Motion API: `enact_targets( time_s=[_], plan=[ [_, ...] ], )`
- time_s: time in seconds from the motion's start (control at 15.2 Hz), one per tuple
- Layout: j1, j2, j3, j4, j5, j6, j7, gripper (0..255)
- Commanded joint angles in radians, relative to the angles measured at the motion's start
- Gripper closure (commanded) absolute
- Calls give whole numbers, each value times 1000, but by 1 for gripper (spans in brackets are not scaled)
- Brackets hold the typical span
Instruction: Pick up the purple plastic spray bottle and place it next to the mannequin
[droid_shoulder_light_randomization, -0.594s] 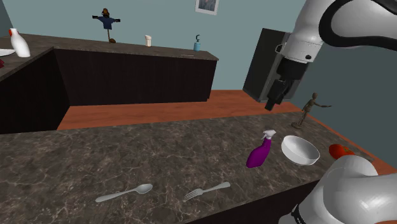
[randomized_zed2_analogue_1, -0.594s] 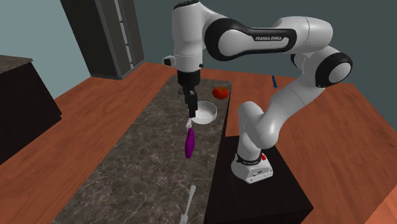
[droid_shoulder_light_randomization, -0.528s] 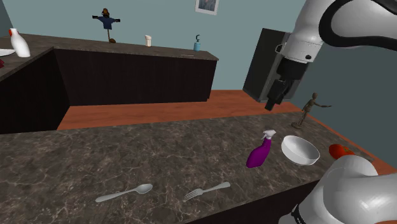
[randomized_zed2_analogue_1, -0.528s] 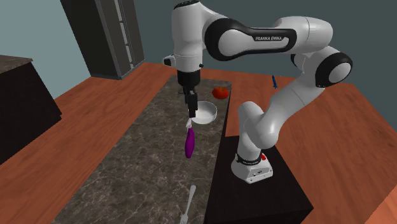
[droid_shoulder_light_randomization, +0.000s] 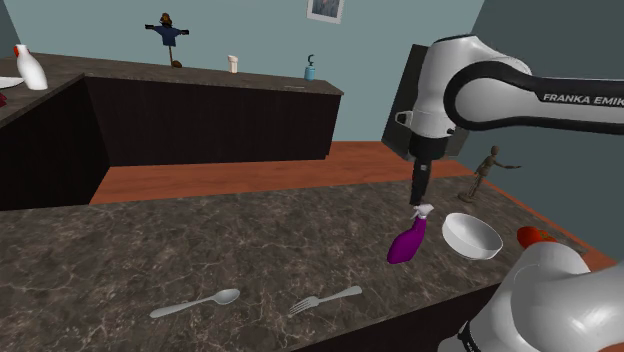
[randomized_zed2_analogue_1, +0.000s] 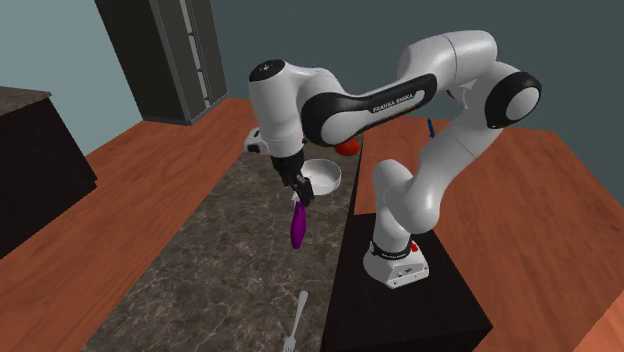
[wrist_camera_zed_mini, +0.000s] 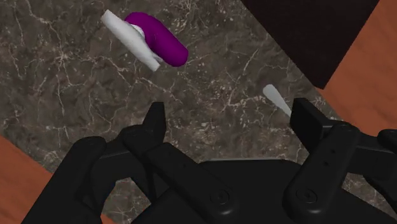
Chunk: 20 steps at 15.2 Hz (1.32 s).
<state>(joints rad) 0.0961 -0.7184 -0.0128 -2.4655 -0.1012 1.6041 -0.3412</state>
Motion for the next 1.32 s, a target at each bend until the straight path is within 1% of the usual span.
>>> enact_targets(
  time_s=[0.0, 0.4, 0.59, 0.79, 0.86, 1.25],
  plan=[
    [18, 27, -7, -49, -54, 38, -84, 0],
    [53, 133, -22, -178, -226, 182, -291, 0],
    [56, 197, -29, -240, -329, 272, -376, 0],
    [47, 273, -36, -294, -452, 371, -444, 0],
    [47, 274, -36, -295, -454, 373, -445, 0],
    [14, 311, -64, -344, -511, 463, -425, 0]
  ],
)
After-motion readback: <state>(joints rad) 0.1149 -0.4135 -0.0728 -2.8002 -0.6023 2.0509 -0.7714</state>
